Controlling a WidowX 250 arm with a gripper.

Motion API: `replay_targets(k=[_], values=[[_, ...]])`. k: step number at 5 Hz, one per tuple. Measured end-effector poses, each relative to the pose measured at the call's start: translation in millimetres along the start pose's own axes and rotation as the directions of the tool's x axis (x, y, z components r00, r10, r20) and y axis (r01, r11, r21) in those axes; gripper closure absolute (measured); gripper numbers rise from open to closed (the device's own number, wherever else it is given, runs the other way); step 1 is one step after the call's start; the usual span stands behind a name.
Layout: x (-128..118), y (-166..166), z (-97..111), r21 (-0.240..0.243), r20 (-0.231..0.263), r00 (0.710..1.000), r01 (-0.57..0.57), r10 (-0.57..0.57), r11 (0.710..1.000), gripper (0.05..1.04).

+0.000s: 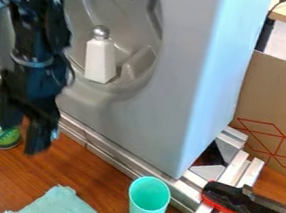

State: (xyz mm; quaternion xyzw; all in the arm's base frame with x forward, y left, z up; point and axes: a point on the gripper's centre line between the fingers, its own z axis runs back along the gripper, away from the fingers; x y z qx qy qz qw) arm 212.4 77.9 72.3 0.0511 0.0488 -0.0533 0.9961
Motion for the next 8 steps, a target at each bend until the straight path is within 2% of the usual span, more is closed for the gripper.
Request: replay_targets(k=[1, 2, 3, 4, 6, 7, 8], values=[[19.0, 22.8, 3.0, -0.002, 0.027, 1.0, -0.01, 0.01, 1.0, 0.083], [34.2, 44.3, -3.2, 0.009, 0.105, 0.993, 0.056, -0.057, 0.998, 0.083], [41.2, 62.7, -16.1, 0.036, 0.147, 0.985, 0.081, -0.085, 0.996, 0.083], [43.9, 84.8, -17.7, 0.042, 0.182, 0.981, 0.061, -0.067, 0.997, 0.083], [45.8, 104.2, -33.5, 0.021, 0.185, 0.983, 0.014, -0.017, 1.0, 0.083], [49.3, 103.4, -40.5, 0.007, 0.192, 0.981, -0.013, 0.011, 1.0, 0.083], [44.4, 100.8, -51.0, -0.047, 0.235, 0.965, -0.11, 0.118, 0.993, 0.083]])
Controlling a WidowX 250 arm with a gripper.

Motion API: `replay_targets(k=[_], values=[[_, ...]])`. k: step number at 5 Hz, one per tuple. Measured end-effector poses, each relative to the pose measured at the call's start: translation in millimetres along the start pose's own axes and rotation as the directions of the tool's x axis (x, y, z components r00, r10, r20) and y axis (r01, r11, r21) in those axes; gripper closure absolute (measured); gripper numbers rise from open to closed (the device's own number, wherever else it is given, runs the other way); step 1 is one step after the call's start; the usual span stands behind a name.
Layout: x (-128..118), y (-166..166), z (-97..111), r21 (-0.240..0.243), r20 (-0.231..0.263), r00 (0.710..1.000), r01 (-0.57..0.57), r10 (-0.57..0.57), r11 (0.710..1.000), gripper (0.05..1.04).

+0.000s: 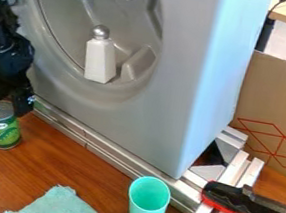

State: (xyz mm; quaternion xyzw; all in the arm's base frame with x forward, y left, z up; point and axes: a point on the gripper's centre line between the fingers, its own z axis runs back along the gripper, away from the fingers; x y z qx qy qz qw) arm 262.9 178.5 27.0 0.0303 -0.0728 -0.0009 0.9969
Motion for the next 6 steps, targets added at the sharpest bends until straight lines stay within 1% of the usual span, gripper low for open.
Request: replay_targets(k=[1, 2, 3, 4, 5, 6], values=[[-9.6, -1.4, -4.1, -0.052, 0.034, 0.991, -0.126, 0.128, 0.991, 0.083], [-17.6, 8.3, -3.8, -0.063, 0.038, 0.975, -0.215, 0.217, 0.975, 0.083], [-36.0, 9.7, -7.3, -0.042, -0.035, 0.968, -0.251, 0.25, 0.967, 0.083], [-64.0, -3.4, -5.2, -0.021, -0.121, 0.957, -0.266, 0.262, 0.964, 0.083], [-86.9, -19.4, -4.3, -0.029, -0.181, 0.947, -0.274, 0.264, 0.961, 0.083], [-90.2, -21.4, -4.8, -0.056, -0.18, 0.946, -0.283, 0.269, 0.957, 0.083]])
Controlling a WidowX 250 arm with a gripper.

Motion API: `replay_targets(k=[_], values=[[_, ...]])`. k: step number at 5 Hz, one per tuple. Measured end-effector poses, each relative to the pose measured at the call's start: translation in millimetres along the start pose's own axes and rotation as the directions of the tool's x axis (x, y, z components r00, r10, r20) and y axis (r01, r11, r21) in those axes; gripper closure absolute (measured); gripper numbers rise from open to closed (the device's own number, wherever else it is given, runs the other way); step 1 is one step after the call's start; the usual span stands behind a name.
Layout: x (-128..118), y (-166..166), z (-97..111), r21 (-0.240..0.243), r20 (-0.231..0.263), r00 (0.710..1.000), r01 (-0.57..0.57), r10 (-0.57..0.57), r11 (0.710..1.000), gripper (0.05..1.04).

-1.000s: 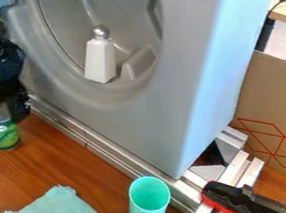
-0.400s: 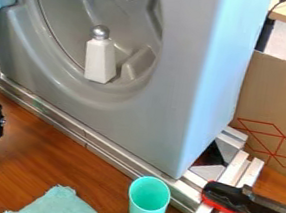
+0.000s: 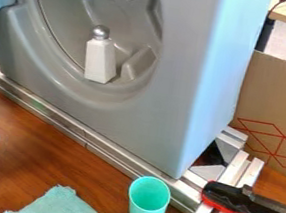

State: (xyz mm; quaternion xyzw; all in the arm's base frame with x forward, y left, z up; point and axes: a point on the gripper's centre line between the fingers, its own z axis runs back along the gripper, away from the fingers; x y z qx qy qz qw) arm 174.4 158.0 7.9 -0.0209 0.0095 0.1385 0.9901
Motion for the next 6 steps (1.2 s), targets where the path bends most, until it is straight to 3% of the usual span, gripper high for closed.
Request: replay_targets(k=[1, 2, 3, 4, 6], values=[[10.9, 2.6, 8.5, -0.056, 0.052, 0.999, 0.006, -0.003, 0.998, 0.083], [27.6, 4.9, 27.7, -0.072, 0.137, 0.991, 0.013, -0.003, 0.997, 0.083], [32.0, 1.1, 42.7, -0.081, 0.187, 0.982, 0.014, 0.001, 0.997, 0.083], [20.5, 0.1, 55.3, -0.04, 0.114, 0.992, 0.052, -0.047, 0.998, 0.083], [7.0, -42.4, 90.8, 0.057, -0.009, 0.97, 0.243, -0.243, 0.968, 0.083]])
